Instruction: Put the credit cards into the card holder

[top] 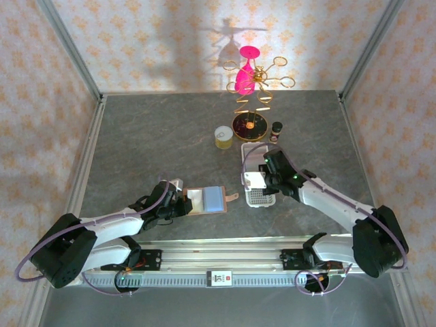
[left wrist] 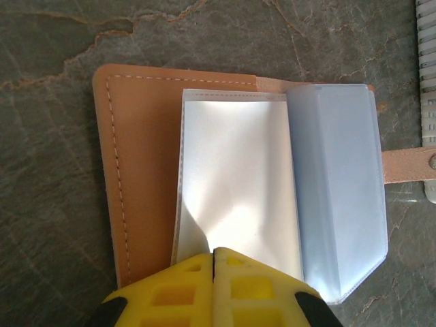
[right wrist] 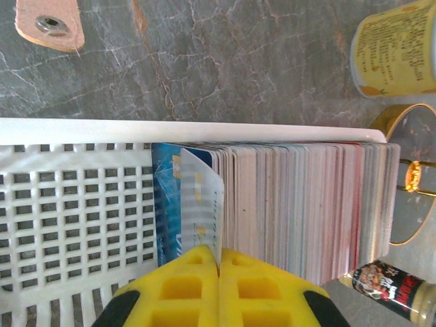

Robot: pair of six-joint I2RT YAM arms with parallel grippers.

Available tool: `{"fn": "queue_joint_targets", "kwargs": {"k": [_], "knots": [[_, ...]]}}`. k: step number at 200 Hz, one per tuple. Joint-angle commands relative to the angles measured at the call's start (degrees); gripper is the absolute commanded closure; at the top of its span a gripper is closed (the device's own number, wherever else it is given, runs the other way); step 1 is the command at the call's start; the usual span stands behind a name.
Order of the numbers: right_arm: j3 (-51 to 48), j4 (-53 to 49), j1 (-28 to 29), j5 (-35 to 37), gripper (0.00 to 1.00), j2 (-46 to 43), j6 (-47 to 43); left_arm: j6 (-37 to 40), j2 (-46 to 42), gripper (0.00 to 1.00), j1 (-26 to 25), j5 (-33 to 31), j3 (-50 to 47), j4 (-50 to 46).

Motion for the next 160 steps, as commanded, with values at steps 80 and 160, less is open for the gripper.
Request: {"fn": "queue_joint_targets", "kwargs": {"k": [80, 160], "knots": [[9.0, -10.4, 9.3, -4.7, 1.0, -11.7, 32.1, 0.2, -5.2, 0.82, 0.0, -2.1, 2.7, -5.7], [7.1, 11.8, 12.9, -10.8, 1.0, -13.4, 96.9, -0.3, -4.1, 0.81, 0.0, -5.2, 4.0, -9.1]]}}
